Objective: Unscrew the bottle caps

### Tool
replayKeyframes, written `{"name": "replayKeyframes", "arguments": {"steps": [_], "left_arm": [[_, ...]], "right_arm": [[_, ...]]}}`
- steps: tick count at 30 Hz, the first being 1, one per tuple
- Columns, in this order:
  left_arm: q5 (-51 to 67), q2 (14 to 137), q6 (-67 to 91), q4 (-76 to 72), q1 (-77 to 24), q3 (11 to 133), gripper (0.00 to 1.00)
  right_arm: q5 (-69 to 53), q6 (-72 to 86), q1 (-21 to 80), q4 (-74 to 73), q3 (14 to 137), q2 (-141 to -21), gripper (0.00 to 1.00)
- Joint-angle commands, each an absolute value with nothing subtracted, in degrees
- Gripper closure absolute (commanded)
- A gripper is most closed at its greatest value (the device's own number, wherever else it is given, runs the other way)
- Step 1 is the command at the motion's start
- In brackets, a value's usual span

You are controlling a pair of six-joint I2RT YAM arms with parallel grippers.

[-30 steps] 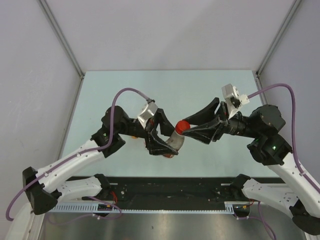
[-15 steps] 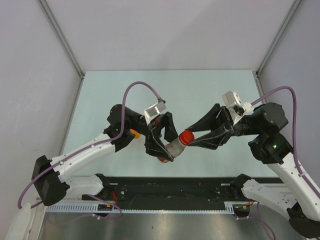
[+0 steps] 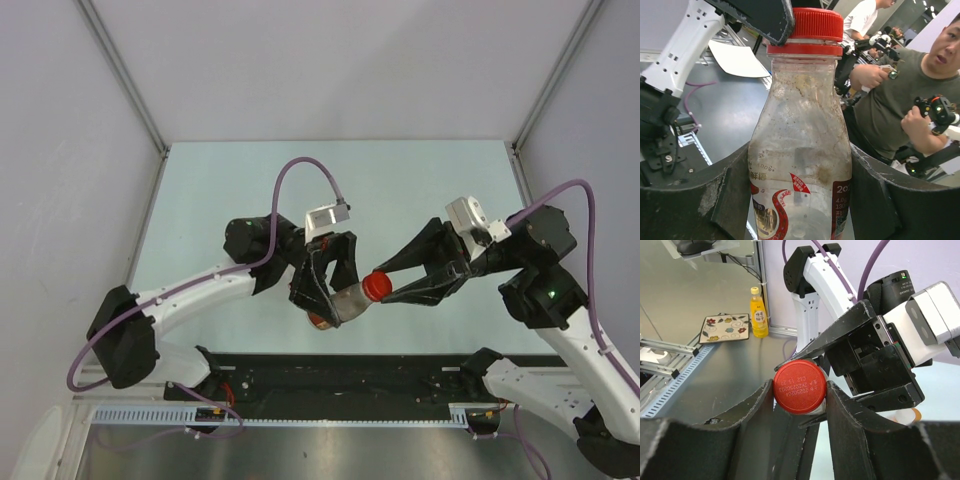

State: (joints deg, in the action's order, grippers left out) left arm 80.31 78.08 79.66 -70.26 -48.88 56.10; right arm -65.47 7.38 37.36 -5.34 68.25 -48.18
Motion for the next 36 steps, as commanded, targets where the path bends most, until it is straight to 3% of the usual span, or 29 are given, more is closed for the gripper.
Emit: {"name": "replayKeyframes", "arguments": {"steps": [1, 5, 6, 9, 11, 12, 15, 17, 23, 26, 31, 36], "left_arm": [[76.81, 77.96, 84.73, -91.32, -48.87, 60.29, 1.00], [76.82, 77.70, 83.15, -90.00, -48.60, 60.47, 1.00], [76.73, 77.43, 82.54, -88.61, -48.34, 60.29, 1.00], [76.73, 75.59, 76.75, -81.68, -47.99, 59.68, 1.00], [76.55, 73.31, 69.14, -72.58, -47.90, 59.24, 1.00], [76.20, 72.26, 65.95, -68.59, -47.90, 59.15, 1.00], [74.28, 68.30, 50.40, -48.92, -47.90, 60.20, 1.00], [72.78, 66.02, 39.32, -35.07, -47.90, 62.04, 1.00], [69.44, 64.08, 32.09, -25.68, -47.90, 63.28, 1.00], [62.43, 62.32, 25.94, -18.04, -47.90, 63.63, 1.00], [39.35, 59.94, 16.09, -6.17, -47.99, 64.42, 1.00], [20.86, 57.75, 13.54, -3.51, -48.60, 63.46, 1.00]], "right_arm": [[-68.38, 5.45, 37.62, -11.16, 67.41, -47.99, 1.00], [-63.65, 6.41, 37.44, -12.04, 67.41, -47.90, 1.00], [-62.50, 6.85, 37.27, -12.22, 67.41, -47.81, 0.88], [-59.34, 8.96, 36.83, -11.69, 67.59, -47.55, 0.81], [-58.71, 10.10, 36.65, -12.21, 67.94, -47.55, 0.68], [-58.45, 10.19, 36.65, -12.30, 68.46, -47.46, 0.55], [-56.52, 11.69, 36.56, -12.57, 69.25, -47.11, 0.29], [-55.20, 12.74, 36.56, -12.57, 69.69, -47.02, 0.22], [-53.71, 14.32, 36.56, -12.31, 70.14, -47.11, 0.16], [-50.73, 15.38, 36.56, -11.25, 70.14, -46.23, 0.15], [-40.09, 19.33, 36.47, -9.32, 70.22, -43.24, 0.15], [-28.76, 22.67, 36.56, -9.40, 70.31, -41.93, 0.15]]}}
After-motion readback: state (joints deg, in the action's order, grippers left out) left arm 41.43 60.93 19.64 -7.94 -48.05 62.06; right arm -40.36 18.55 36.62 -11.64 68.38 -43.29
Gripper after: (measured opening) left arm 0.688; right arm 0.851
